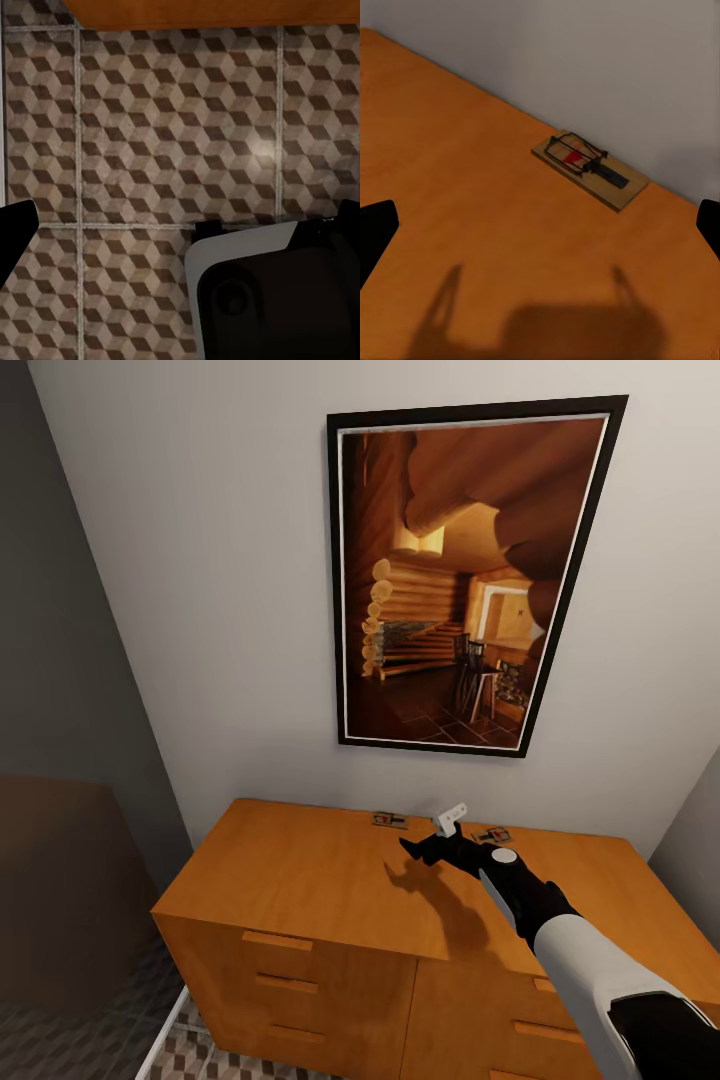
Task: Take the four mousetraps from the cabinet in the bathroom and place them on the bathroom floor. Make sure all four end up on the same floor surface, and ensure that at least two of them are either under or directly next to the same bathroom sink.
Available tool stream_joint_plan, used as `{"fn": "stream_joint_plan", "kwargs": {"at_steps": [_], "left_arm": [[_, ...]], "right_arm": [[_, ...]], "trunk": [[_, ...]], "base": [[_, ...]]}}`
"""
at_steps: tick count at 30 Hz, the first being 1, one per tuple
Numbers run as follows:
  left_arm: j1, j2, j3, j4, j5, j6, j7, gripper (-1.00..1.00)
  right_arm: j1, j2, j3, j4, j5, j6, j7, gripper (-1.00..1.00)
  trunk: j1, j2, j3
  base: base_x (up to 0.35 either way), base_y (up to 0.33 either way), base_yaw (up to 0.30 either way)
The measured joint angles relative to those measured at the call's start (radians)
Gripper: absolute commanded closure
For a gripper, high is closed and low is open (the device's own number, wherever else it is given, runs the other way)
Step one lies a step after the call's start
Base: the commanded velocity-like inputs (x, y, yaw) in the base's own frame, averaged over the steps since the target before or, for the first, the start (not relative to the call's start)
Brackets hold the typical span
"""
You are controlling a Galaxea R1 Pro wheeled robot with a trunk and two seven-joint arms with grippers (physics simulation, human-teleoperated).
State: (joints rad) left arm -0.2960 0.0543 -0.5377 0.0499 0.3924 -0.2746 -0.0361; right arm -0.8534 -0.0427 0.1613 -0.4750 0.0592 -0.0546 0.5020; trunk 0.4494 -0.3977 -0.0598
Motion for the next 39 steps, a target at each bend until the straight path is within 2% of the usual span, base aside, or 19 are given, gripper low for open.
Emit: {"fn": "stream_joint_plan", "kwargs": {"at_steps": [29,35,37,39], "left_arm": [[0.000,-0.003,0.000,0.000,0.000,0.001,0.000,-1.00],[0.000,-0.003,0.000,0.000,0.000,0.002,0.000,-1.00],[0.000,-0.003,0.000,0.000,0.000,0.002,0.000,-1.00],[0.000,-0.003,0.000,0.000,0.000,0.002,0.000,-1.00]], "right_arm": [[0.000,-0.007,-0.003,-0.003,-0.002,0.001,0.021,-1.00],[0.000,-0.010,-0.011,-0.002,-0.084,-0.002,0.061,-1.00],[0.000,-0.011,-0.013,-0.002,-0.128,-0.004,0.087,-1.00],[0.000,-0.011,-0.014,-0.002,-0.137,-0.004,0.093,-1.00]], "trunk": [[0.000,0.000,-0.038],[0.000,0.000,-0.040],[0.000,0.000,-0.040],[0.000,0.000,-0.040]], "base": [[0.000,0.000,0.000],[0.000,0.000,0.000],[0.000,0.000,0.000],[0.000,0.000,0.000]]}}
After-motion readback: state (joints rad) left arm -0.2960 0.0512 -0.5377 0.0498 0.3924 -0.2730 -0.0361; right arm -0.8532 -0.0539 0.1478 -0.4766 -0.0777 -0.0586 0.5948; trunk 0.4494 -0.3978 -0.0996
